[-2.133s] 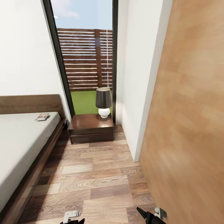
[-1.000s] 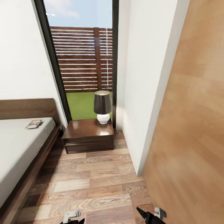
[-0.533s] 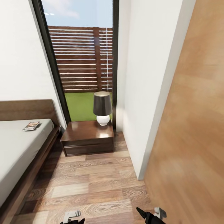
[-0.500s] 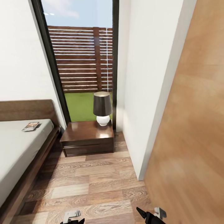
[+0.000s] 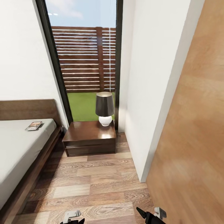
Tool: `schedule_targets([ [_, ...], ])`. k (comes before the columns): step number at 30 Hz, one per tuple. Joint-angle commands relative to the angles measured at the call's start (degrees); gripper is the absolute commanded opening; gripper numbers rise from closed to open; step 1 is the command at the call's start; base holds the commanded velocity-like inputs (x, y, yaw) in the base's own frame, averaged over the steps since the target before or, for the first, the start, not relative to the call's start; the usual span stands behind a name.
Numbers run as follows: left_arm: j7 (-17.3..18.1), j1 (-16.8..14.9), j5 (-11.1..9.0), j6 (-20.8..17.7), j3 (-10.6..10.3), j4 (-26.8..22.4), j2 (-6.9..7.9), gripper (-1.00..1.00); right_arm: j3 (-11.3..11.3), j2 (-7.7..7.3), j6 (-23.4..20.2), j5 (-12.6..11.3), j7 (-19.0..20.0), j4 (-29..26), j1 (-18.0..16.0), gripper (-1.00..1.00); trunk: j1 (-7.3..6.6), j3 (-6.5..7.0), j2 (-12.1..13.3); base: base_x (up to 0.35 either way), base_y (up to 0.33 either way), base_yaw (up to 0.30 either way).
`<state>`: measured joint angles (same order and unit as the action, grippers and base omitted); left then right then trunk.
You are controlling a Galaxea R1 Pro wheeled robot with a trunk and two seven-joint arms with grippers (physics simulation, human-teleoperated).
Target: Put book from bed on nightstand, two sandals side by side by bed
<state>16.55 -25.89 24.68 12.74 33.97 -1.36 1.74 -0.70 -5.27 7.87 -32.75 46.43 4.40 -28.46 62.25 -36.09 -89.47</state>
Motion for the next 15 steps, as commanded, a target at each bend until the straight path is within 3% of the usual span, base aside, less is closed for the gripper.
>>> schedule_targets([
  [1, 0.1, 0.0, 0.5, 0.2, 0.5, 0.0, 0.02, 1.0, -0.1, 0.0, 0.5, 0.0, 0.2, 0.3, -0.1, 1.0, 0.0, -0.05, 0.0, 0.001, 0.0, 0.011],
  [15, 0.1, 0.0, 0.5, 0.2, 0.5, 0.0, 0.02, 1.0, -0.1, 0.0, 0.5, 0.0, 0.2, 0.3, -0.1, 1.0, 0.0, -0.05, 0.0, 0.054, -0.033, 0.002],
])
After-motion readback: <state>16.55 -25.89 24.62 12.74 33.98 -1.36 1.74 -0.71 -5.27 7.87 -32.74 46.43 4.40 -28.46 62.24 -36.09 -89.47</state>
